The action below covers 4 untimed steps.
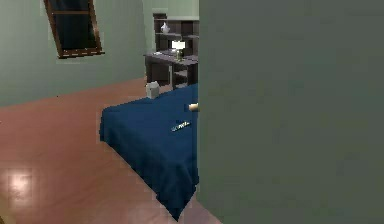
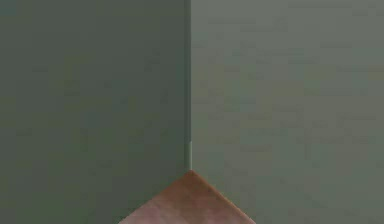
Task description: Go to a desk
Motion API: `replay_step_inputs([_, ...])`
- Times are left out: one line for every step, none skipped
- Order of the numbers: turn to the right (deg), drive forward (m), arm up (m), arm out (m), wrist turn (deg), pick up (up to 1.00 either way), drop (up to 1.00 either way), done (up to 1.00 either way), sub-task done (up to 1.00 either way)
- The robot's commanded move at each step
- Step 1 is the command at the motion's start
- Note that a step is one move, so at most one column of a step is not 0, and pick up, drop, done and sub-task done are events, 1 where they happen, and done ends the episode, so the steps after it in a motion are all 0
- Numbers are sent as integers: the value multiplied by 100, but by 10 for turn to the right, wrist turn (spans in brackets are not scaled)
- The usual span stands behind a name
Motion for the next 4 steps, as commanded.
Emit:
replay_step_inputs([-30, 0, 0, 0, 0, 0, 0, 0, 0])
replay_step_inputs([0, 30, 0, 0, 0, 0, 0, 0, 0])
replay_step_inputs([-390, 0, 0, 0, 0, 0, 0, 0, 0])
replay_step_inputs([0, 100, 0, 0, 0, 0, 0, 0, 0])
